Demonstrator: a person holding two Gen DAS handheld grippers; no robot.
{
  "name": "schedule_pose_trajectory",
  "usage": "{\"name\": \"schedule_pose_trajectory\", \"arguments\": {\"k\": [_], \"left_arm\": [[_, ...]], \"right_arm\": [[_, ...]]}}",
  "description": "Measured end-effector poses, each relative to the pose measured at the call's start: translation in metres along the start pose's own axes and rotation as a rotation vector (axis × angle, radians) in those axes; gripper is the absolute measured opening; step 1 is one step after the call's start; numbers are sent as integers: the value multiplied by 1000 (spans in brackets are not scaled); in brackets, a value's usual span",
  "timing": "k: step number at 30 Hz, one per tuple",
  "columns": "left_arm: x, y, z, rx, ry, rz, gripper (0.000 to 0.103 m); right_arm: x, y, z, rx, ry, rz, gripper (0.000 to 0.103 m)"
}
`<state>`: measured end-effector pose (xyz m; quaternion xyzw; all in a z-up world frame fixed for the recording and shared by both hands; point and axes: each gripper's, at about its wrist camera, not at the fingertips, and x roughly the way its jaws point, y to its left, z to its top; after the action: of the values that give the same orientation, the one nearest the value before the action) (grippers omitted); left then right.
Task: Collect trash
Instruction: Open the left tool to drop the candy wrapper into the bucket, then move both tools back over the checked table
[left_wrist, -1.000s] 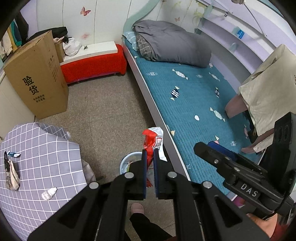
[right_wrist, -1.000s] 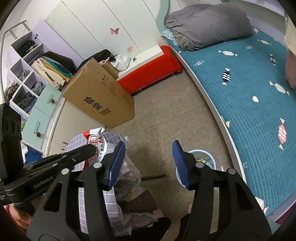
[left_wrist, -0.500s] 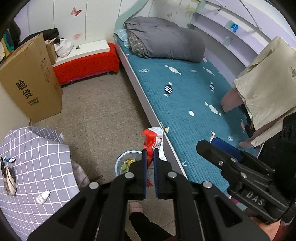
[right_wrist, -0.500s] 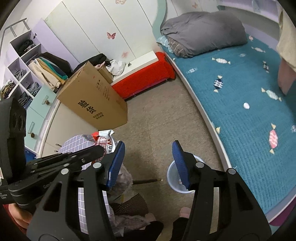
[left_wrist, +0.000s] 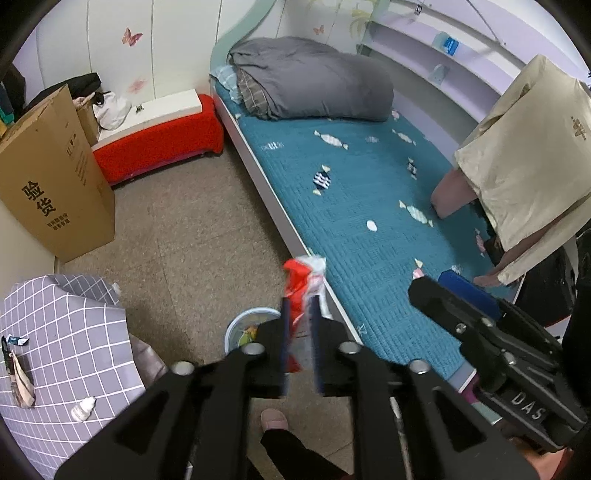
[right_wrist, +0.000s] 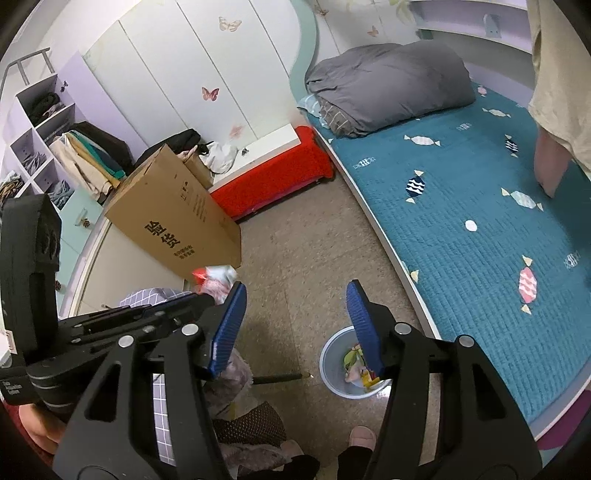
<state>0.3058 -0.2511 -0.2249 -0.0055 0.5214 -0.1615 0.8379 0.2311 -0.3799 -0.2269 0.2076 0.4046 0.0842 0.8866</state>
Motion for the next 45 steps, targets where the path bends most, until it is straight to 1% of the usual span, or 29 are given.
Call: {"name": "schedule_pose_trajectory", "arguments": {"k": [1,2,3,4,9,18,28,32,35,40,43,45], "left_arm": [[0,1,1,-3,-1,7,46],[-2,1,1,-9,-14,19,52],[-4,2,0,-10,-27,21,56],[-4,2,0,-11,-29,27,58],[-6,11,-1,-34,-30,34,60],[-14,25,-6,-73,-41,59,61],[-29,61,-22,-169,-56,108,61],[-37,89,-37,-234,-52,141,61],[-42,115,-54,-292,-40,171,61],[-46,162,-83,-392,-9,211,61],[-48,197,-105,-444,16,233,61],[-47,214,-115,-461,35,244,61]], "right_arm": [[0,0,0,1,0,0,56],[0,0,0,1,1,2,56],[0,0,0,-1,1,2,56],[0,1,0,-4,1,2,56],[3,6,-1,-17,9,12,57],[12,21,-1,-51,33,40,57],[31,54,-6,-121,84,107,58],[45,77,-13,-166,128,147,58],[61,99,-22,-200,178,180,58],[90,143,-46,-264,275,227,58],[107,166,-58,-284,326,238,58],[118,179,-70,-295,360,238,58]]}}
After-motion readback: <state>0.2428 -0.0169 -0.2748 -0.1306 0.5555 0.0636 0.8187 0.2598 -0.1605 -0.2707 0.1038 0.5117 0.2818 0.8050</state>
